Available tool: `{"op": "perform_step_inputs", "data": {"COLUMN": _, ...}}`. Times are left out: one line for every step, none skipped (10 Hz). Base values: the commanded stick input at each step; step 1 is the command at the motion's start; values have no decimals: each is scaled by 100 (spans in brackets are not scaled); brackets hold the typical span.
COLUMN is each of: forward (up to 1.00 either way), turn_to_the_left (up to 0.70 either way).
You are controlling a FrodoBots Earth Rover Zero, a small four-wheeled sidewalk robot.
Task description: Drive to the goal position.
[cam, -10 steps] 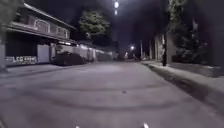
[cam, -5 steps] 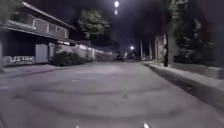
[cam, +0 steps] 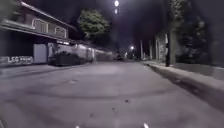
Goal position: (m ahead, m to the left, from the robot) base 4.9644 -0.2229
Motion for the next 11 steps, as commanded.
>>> {"op": "perform_step_inputs", "data": {"forward": 50, "turn_to_the_left": -34}}
{"op": "perform_step_inputs", "data": {"forward": 50, "turn_to_the_left": -1}}
{"op": "perform_step_inputs", "data": {"forward": 50, "turn_to_the_left": 0}}
{"op": "perform_step_inputs", "data": {"forward": 50, "turn_to_the_left": 0}}
{"op": "perform_step_inputs", "data": {"forward": 50, "turn_to_the_left": 0}}
{"op": "perform_step_inputs", "data": {"forward": 50, "turn_to_the_left": 0}}
{"op": "perform_step_inputs", "data": {"forward": 50, "turn_to_the_left": 0}}
{"op": "perform_step_inputs", "data": {"forward": 50, "turn_to_the_left": 0}}
{"op": "perform_step_inputs", "data": {"forward": 50, "turn_to_the_left": 0}}
{"op": "perform_step_inputs", "data": {"forward": 50, "turn_to_the_left": 0}}
{"op": "perform_step_inputs", "data": {"forward": 50, "turn_to_the_left": 0}}
